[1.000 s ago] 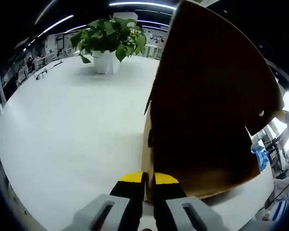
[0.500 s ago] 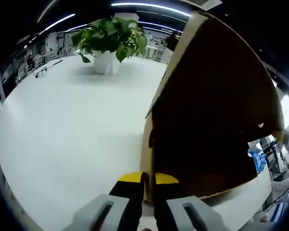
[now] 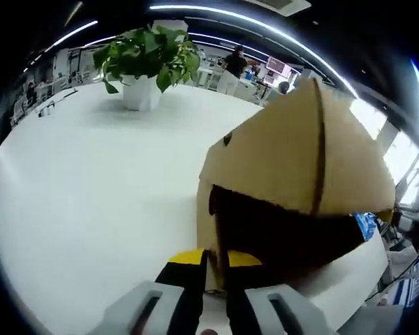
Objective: Operate the shoe box by opening the lid, removing the specified soft item, and placing it in the target area until the item is outside and the box remains undamaged.
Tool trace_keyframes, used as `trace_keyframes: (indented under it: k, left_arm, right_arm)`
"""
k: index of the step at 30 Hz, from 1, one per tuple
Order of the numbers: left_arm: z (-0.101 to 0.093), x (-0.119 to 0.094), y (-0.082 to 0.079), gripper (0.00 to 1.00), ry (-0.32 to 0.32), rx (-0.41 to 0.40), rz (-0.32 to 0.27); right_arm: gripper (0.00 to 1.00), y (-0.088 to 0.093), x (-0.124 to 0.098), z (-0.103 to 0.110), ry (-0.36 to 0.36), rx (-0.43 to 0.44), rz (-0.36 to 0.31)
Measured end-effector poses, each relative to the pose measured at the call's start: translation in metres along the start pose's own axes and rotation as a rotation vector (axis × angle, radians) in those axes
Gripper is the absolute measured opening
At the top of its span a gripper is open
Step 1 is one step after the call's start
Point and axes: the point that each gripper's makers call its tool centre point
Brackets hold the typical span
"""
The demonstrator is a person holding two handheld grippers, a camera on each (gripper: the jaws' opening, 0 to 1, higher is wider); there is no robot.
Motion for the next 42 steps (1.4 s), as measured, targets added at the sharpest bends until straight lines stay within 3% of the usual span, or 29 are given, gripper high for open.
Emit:
trace_keyframes:
  k: [6, 7, 10, 11, 17, 22, 36, 42]
  left_arm:
    - [-0.003, -0.015, -0.013, 0.09, 0.007, 0.111, -0.047]
    - [-0.006, -0.019, -0.019, 0.09, 0.031, 0.125, -0.073]
    - [-0.010, -0.025, -0.020, 0.09, 0.062, 0.159, -0.076]
    - [-0.016, -0.028, -0.021, 0.10, 0.107, 0.161, -0.081]
    - [-0.018, -0.042, -0.019, 0.10, 0.165, 0.235, -0.098]
    - [-0.017, -0.043, -0.013, 0.10, 0.194, 0.234, -0.090]
    - [-0.015, -0.045, 0.004, 0.10, 0.190, 0.253, -0.069]
    - [-0.007, -0.042, 0.011, 0.09, 0.178, 0.208, -0.059]
  right_arm:
    - [0.00, 0.003, 0.000, 0.000, -0.009, 0.042, -0.013]
    - [0.00, 0.003, 0.000, 0.001, -0.014, 0.046, -0.019]
    - [0.00, 0.002, -0.002, 0.001, -0.026, 0.052, -0.040]
    - [0.00, 0.002, -0.002, 0.002, -0.034, 0.050, -0.050]
    - [0.00, 0.013, -0.003, 0.007, -0.063, 0.034, -0.065]
    - [0.00, 0.025, -0.001, 0.008, -0.057, 0.035, -0.058]
    - [0.00, 0.043, 0.002, 0.018, -0.070, 0.048, -0.036]
    - [0.00, 0.046, 0.005, 0.019, -0.069, 0.071, -0.035]
Point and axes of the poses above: the point that each gripper's makers call its tool centre point, and the gripper's own axes: x roughly forward along the fingers, z roughly to its left, y roughly out of its underside, and after that the axes turned 5 degrees about -x, right-handed
